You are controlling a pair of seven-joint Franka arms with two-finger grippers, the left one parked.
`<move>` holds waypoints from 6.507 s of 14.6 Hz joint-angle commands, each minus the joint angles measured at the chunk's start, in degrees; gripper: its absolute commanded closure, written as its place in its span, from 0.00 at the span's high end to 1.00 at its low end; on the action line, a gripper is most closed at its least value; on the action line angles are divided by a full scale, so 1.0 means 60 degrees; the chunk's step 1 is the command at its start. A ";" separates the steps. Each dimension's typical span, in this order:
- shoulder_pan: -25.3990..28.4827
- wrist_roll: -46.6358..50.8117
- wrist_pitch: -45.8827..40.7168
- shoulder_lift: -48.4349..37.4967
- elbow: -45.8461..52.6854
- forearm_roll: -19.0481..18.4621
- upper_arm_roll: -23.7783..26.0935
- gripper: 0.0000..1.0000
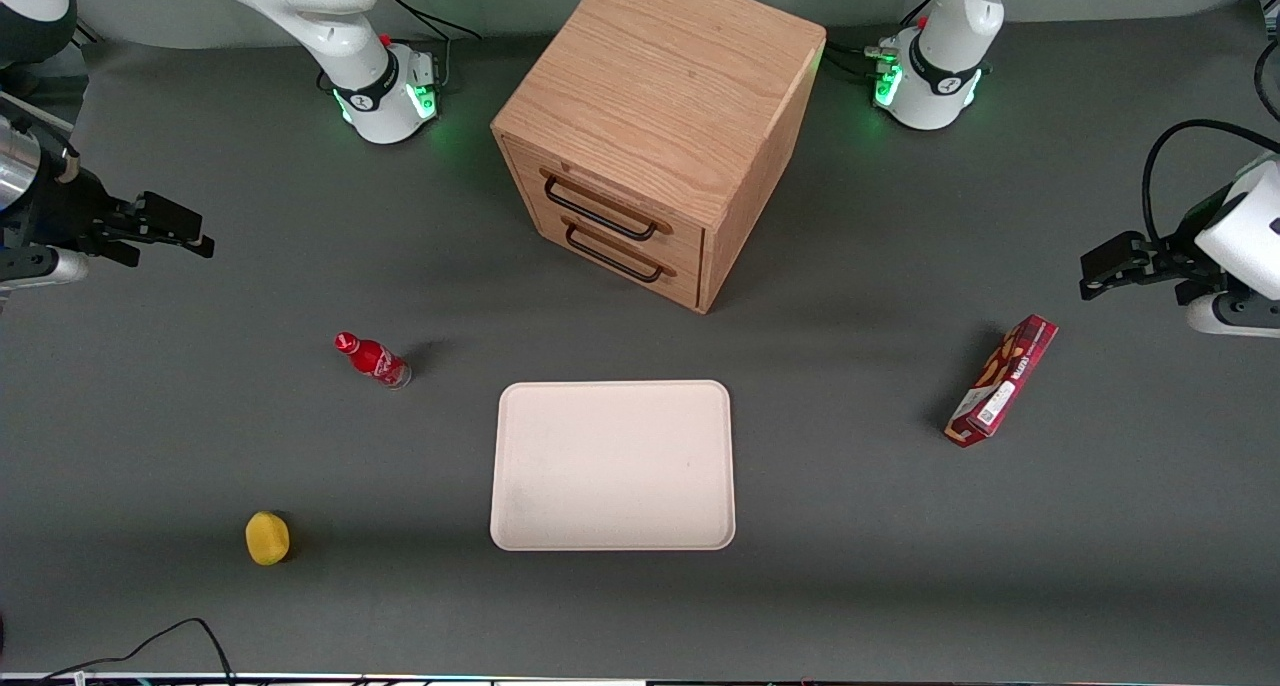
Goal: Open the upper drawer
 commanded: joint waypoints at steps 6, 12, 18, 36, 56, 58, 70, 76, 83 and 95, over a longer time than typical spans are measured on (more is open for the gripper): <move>0.0116 -0.0264 0.0116 -0.0196 0.0415 0.0169 0.0748 1.00; 0.0131 -0.0381 0.0393 0.0578 0.0723 0.0649 0.1893 1.00; 0.1533 -0.0645 0.0468 0.2629 0.2216 -0.1483 0.2935 1.00; 0.2753 -0.3516 0.0878 0.4052 0.2482 -0.1032 0.3594 1.00; 0.2972 -0.1862 0.1419 0.4067 0.1397 -0.0170 0.4327 0.98; 0.2973 -0.1686 0.1609 0.4227 0.1397 -0.0110 0.4327 0.98; 0.3412 -0.1084 0.1932 0.4331 0.1178 0.0023 0.4356 0.96; 0.3427 -0.1084 0.1947 0.4330 0.1163 -0.0021 0.4356 0.96; 0.3632 -0.1157 0.2152 0.4301 0.0914 -0.0138 0.4356 0.97; 0.3544 -0.1539 0.2650 0.4331 0.0519 -0.0607 0.4342 0.98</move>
